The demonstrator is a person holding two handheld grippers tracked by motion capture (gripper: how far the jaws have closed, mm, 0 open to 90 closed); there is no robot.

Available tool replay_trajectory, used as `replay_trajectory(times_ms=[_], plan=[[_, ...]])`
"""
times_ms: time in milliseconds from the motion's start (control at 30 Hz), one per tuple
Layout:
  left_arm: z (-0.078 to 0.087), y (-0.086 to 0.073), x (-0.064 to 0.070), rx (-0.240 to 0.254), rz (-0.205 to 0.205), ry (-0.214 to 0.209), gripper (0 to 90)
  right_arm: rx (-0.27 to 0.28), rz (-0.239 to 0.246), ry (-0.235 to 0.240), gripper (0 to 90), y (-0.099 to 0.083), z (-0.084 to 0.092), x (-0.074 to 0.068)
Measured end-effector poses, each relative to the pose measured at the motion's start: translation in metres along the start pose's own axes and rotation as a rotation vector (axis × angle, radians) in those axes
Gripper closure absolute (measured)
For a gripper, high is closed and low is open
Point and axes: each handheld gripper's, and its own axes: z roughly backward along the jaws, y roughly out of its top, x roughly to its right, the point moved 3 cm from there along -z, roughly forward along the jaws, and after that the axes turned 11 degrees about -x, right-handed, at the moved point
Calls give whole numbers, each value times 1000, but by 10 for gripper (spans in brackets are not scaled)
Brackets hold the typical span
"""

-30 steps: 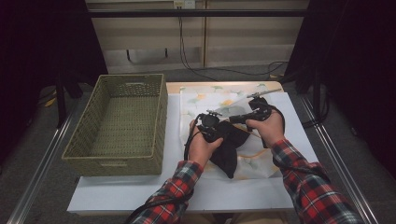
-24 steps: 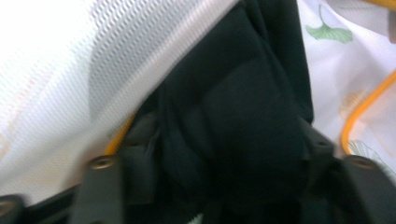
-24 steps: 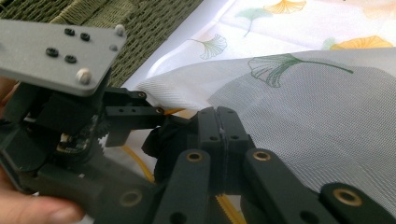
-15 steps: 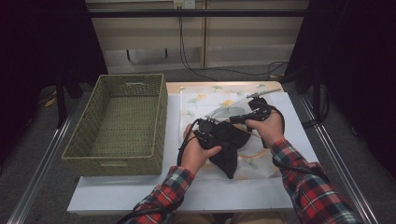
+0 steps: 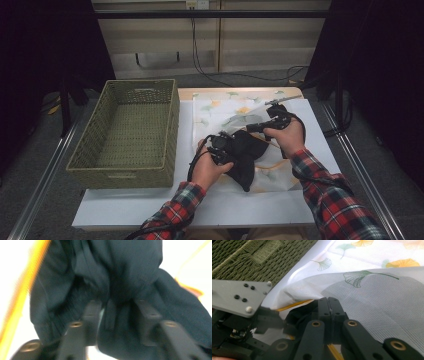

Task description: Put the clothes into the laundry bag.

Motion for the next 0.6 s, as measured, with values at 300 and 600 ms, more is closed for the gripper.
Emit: replay_trajectory(times_ms=[300, 600], plan=[[-2, 2, 5, -5, -4, -18, 851, -2, 4, 2, 900, 1, 0, -1], [16, 11, -12, 70, 27, 18, 856, 0, 2, 6, 900, -1, 3, 0]])
